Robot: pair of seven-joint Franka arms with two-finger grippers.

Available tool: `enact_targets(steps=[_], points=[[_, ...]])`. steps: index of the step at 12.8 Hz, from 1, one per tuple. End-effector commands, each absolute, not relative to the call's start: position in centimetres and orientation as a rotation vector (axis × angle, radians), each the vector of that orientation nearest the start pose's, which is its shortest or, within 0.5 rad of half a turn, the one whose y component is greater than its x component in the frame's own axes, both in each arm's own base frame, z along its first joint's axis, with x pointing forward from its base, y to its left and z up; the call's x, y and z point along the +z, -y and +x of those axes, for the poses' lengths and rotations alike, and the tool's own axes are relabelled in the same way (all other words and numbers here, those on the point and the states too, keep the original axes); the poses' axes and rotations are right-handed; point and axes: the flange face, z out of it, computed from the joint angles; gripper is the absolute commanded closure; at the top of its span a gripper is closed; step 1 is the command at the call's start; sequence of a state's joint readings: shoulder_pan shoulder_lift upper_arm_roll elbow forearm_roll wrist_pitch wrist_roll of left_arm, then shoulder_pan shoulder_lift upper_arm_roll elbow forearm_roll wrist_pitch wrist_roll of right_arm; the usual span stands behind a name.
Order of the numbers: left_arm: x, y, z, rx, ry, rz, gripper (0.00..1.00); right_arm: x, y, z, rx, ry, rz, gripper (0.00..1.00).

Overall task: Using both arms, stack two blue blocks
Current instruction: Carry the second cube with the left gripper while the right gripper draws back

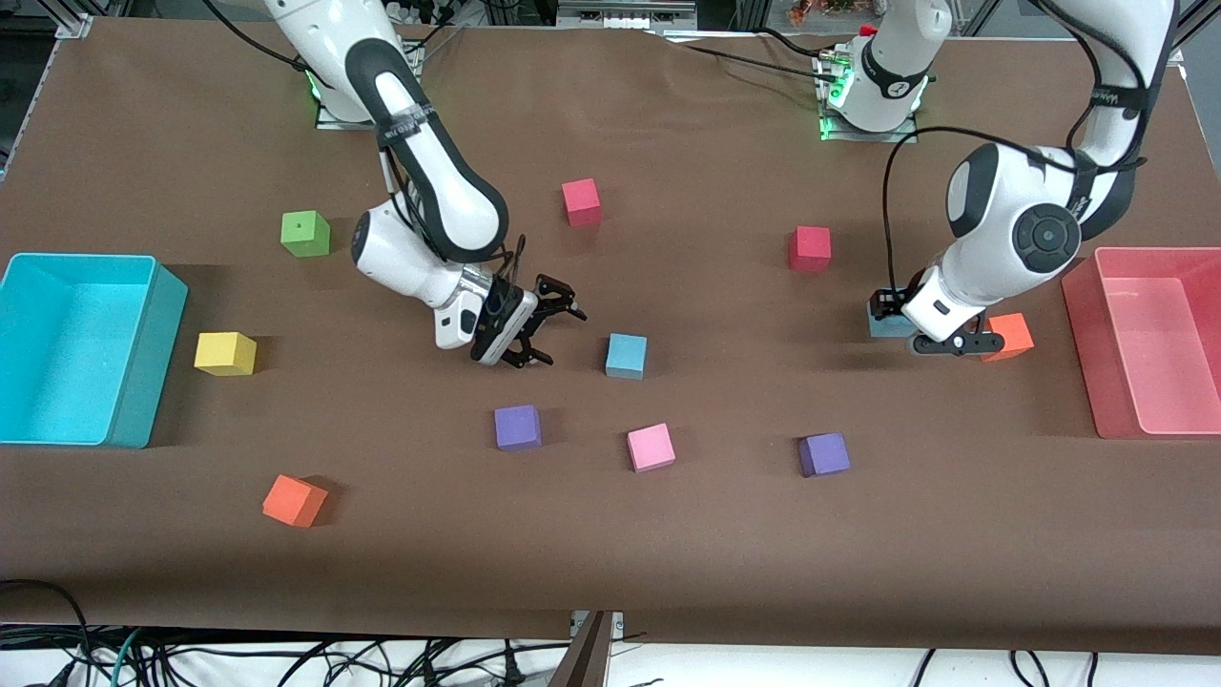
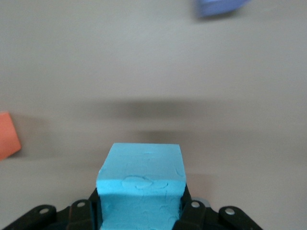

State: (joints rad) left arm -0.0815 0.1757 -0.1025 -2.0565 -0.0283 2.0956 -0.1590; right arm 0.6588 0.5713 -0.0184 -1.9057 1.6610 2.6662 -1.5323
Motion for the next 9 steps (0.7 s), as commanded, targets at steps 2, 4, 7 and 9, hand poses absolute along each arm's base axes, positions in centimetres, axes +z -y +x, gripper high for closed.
enact_targets(steps=[2, 4, 7, 9], points=[[38.8, 21.1, 58.3, 0.247, -0.103, -3.263, 1.00, 16.0, -36.2, 50.3, -0.776, 0.853, -2.209, 0.01], [39.2, 26.9, 59.0, 0.214, -0.145, -3.285, 1.00, 14.9, -36.6, 49.8, -0.799, 0.898, -2.197, 0.01], [37.2, 34.0, 59.3, 0.242, -0.030, -3.287, 1.00, 13.6, -38.3, 50.2, -0.833, 0.974, -2.162, 0.01], [35.1, 39.3, 59.0, 0.276, 0.050, -3.297, 1.00, 13.0, -39.0, 50.2, -0.866, 0.975, -2.149, 0.01]])
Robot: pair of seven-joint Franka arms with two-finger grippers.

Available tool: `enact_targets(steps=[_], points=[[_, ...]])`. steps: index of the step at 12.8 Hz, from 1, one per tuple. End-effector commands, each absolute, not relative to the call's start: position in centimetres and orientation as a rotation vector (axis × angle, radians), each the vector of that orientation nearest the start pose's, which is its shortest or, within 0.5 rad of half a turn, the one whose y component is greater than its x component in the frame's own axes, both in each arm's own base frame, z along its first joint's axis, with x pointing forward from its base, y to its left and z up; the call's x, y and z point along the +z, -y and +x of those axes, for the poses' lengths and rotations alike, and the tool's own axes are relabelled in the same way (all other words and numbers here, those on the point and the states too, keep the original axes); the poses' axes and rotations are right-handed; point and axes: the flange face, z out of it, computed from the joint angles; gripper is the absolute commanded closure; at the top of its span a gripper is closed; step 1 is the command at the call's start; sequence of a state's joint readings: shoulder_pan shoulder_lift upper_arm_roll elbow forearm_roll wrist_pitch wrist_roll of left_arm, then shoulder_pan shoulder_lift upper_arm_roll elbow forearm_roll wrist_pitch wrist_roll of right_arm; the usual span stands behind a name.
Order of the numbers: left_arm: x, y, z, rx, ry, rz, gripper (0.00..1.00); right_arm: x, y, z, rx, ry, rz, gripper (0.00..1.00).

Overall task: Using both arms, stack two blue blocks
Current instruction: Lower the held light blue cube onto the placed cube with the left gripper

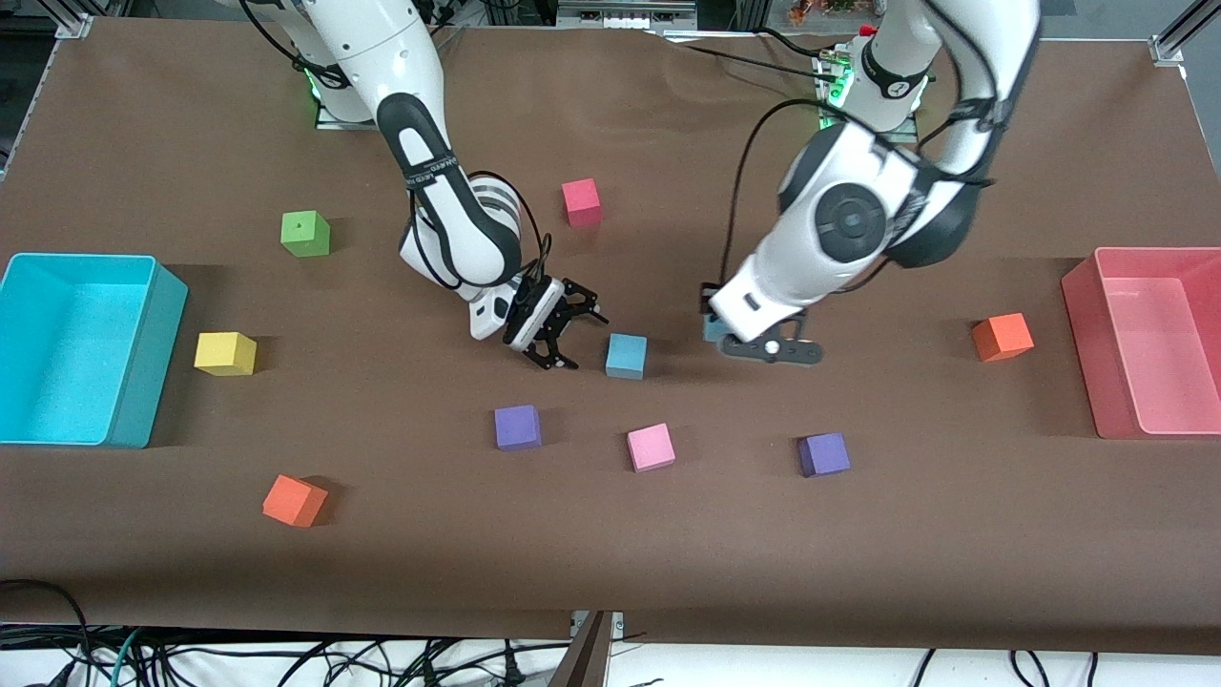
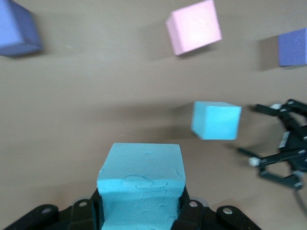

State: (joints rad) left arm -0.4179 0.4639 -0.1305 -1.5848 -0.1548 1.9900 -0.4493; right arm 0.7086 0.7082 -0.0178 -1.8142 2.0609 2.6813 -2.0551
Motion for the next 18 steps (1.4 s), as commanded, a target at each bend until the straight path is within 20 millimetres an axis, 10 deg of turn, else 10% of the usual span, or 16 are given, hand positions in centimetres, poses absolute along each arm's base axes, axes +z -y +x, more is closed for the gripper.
enact_targets(steps=[1, 5, 16, 17, 18], points=[[34.0, 41.7, 58.8, 0.278, 0.076, -3.290, 1.00, 12.8, -39.1, 50.2, -0.884, 0.980, -2.138, 0.01], [30.9, 46.0, 58.3, 0.248, 0.185, -3.265, 1.00, 12.3, -39.2, 50.5, -0.923, 1.023, -2.086, 0.01], [26.1, 48.0, 57.8, 0.176, 0.206, -3.267, 0.98, 11.7, -39.9, 51.1, -0.932, 1.026, -2.050, 0.01], [26.0, 47.9, 57.9, 0.175, 0.209, -3.264, 0.76, 11.7, -40.0, 51.1, -0.933, 1.027, -2.048, 0.01], [25.9, 47.5, 58.1, 0.169, 0.210, -3.260, 0.29, 11.7, -39.8, 51.1, -0.932, 1.024, -2.051, 0.01]])
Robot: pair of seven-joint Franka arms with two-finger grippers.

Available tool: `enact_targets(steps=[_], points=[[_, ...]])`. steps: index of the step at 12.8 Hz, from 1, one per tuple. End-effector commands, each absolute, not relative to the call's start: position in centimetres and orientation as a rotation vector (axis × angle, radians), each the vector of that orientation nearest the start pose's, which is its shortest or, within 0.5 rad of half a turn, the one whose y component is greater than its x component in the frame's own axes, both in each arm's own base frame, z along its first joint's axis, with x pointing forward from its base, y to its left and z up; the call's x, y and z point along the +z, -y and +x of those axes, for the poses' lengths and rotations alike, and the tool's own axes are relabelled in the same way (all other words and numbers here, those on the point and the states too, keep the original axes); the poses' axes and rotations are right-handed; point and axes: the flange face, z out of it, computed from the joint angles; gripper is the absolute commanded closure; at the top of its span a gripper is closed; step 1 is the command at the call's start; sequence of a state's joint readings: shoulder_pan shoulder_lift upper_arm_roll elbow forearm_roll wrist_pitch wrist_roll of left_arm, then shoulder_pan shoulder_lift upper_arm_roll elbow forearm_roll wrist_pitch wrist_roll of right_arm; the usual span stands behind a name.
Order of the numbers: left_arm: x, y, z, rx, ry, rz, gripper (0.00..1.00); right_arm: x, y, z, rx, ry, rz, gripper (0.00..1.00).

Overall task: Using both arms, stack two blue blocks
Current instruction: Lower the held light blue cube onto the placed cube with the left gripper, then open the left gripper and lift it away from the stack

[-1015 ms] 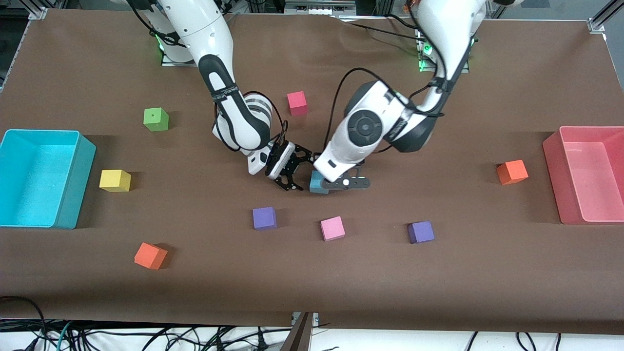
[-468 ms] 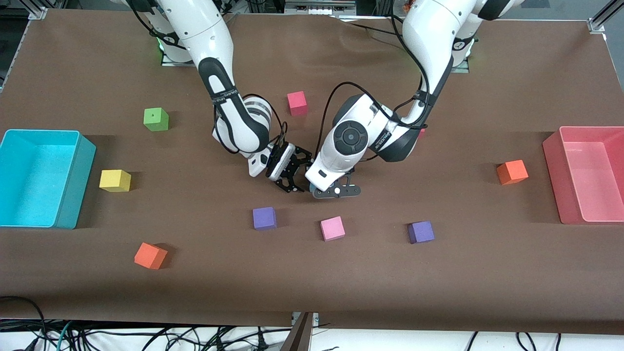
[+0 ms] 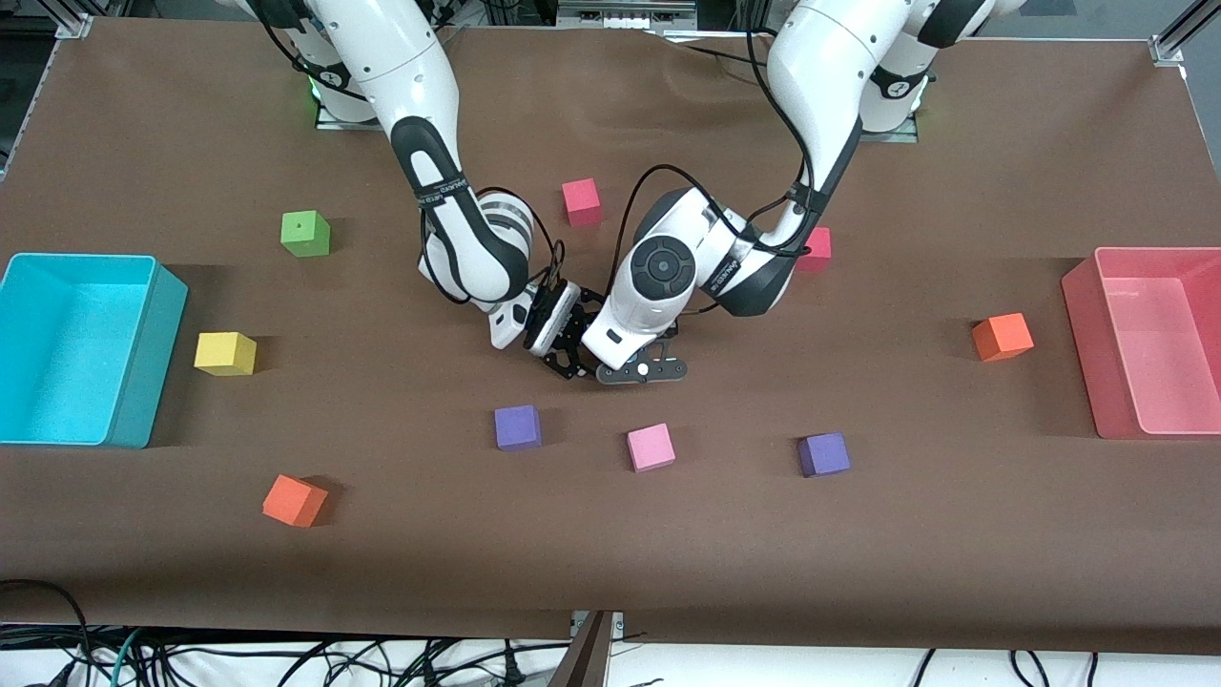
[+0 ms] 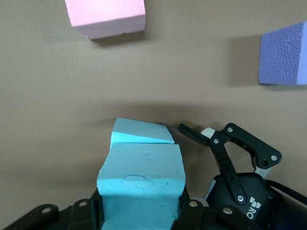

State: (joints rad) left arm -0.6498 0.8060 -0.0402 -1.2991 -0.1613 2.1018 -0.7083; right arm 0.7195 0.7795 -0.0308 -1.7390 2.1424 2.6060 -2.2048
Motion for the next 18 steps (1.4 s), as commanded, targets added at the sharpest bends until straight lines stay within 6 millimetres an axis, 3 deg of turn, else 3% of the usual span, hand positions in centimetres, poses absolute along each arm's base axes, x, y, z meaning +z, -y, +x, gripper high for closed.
enact_targets(steps=[1, 7, 11, 13, 14, 17, 18], points=[[26.0, 47.4, 58.3, 0.159, 0.206, -3.256, 0.00, 11.7, -39.8, 51.1, -0.932, 1.025, -2.050, 0.01], [26.9, 47.5, 58.2, 0.145, 0.200, -3.256, 0.00, 11.8, -39.7, 51.3, -0.935, 1.024, -2.051, 0.01], [33.2, 45.4, 58.1, 0.174, 0.241, -3.256, 0.00, 12.8, -38.6, 50.1, -0.907, 1.009, -2.069, 0.01], [37.0, 41.9, 58.2, 0.236, 0.266, -3.242, 0.00, 13.7, -37.2, 48.4, -0.873, 0.996, -2.087, 0.01], [39.2, 39.2, 57.9, 0.270, 0.297, -3.241, 0.00, 14.0, -36.6, 47.6, -0.857, 0.990, -2.098, 0.01], [44.8, 28.6, 58.0, 0.242, 0.478, -3.240, 0.00, 16.2, -36.0, 45.8, -0.747, 0.830, -2.135, 0.01], [46.9, 25.7, 57.5, 0.265, 0.431, -3.236, 0.00, 17.3, -36.0, 45.5, -0.707, 0.775, -2.142, 0.01]])
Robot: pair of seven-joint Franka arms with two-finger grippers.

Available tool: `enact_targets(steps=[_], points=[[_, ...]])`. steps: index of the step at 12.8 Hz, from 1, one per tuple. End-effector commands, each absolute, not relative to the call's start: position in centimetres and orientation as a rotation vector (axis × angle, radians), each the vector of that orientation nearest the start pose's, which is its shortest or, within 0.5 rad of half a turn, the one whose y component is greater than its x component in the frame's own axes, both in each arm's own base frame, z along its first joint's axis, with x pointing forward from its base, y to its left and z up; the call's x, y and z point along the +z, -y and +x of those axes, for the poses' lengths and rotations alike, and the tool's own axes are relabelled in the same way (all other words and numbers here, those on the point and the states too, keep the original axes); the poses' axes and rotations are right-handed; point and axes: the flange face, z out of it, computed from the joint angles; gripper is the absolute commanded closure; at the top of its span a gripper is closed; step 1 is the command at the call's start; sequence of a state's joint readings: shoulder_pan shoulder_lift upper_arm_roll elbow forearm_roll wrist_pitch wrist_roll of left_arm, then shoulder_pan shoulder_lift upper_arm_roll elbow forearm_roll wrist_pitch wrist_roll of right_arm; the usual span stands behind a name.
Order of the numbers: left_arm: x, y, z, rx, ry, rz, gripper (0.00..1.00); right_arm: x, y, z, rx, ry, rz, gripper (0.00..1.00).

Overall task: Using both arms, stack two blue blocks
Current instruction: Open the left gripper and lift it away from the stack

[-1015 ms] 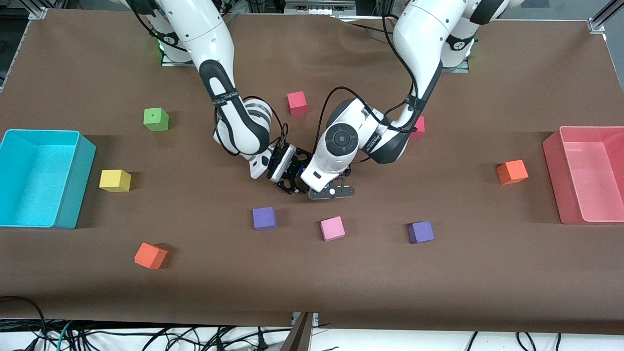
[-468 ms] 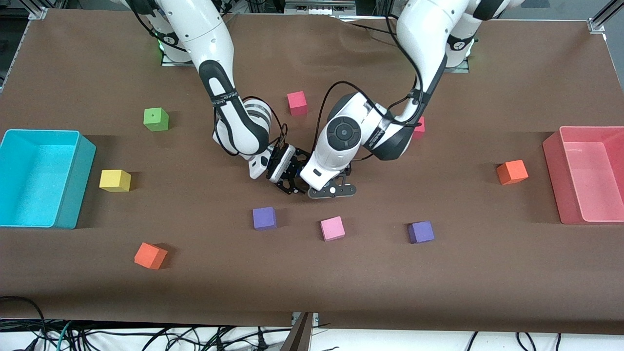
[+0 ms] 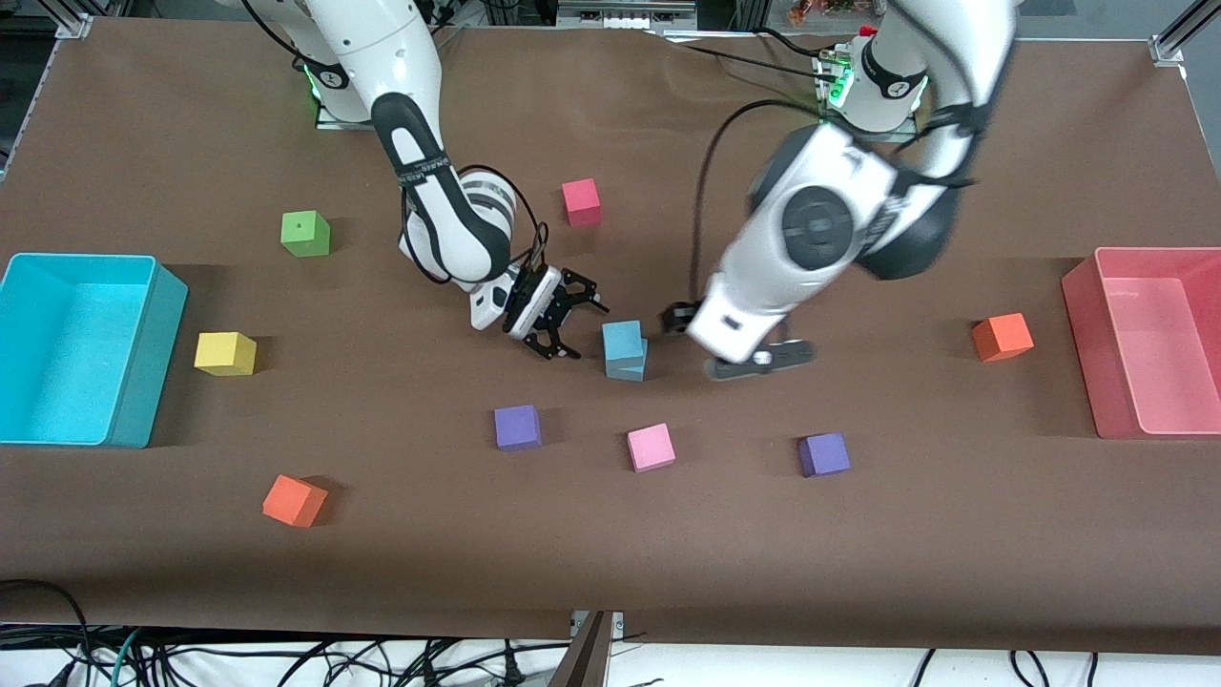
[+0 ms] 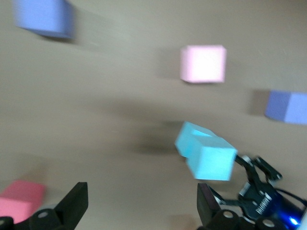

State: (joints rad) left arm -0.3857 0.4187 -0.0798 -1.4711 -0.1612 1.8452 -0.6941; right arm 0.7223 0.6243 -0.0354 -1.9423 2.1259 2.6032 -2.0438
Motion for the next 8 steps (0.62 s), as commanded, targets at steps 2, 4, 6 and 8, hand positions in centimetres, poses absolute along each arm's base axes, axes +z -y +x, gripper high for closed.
enact_targets(steps=[2, 4, 6, 8], points=[[50.4, 21.0, 56.6, 0.301, 0.295, -3.233, 0.00, 18.7, -35.9, 45.5, -0.624, 0.663, -2.153, 0.01], [52.9, 16.7, 55.7, 0.253, 0.193, -3.190, 0.00, 19.6, -36.3, 45.3, -0.513, 0.506, -2.106, 0.01], [55.0, 12.9, 54.4, 0.222, 0.069, -3.120, 0.00, 20.6, -36.1, 46.0, -0.411, 0.372, -2.060, 0.01], [56.3, 9.5, 53.8, 0.209, 0.043, -3.089, 0.00, 22.1, -35.1, 47.4, -0.266, 0.339, -2.064, 0.01]])
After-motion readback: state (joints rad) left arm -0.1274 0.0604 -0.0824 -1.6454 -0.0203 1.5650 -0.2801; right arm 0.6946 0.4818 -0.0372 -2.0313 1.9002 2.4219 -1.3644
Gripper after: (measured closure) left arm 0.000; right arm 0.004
